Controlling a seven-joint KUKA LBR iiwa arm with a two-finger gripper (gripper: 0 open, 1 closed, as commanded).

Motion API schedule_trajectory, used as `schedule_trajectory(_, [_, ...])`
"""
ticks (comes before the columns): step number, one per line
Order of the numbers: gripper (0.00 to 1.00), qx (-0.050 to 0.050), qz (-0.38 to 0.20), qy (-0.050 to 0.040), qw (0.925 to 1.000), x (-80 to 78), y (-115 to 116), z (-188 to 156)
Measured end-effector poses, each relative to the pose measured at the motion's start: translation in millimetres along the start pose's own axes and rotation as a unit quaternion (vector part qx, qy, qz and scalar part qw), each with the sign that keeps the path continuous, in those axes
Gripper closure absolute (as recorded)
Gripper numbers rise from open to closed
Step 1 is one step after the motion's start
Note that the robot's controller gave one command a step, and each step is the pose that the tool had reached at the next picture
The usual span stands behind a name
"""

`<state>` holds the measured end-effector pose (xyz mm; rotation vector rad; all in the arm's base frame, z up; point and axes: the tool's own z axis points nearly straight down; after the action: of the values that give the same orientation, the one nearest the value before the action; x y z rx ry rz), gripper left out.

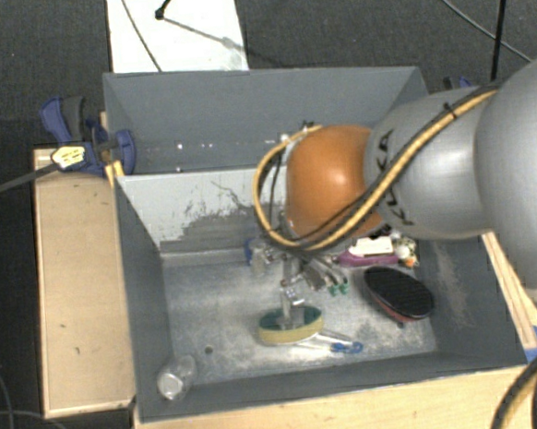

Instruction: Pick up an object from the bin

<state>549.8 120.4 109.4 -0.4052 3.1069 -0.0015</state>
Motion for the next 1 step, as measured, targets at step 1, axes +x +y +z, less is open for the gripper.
schedule_trajectory(1, [0.00, -0.002, -0.101, 0.0027, 0.9948, 4.0, -3.5, 2.4])
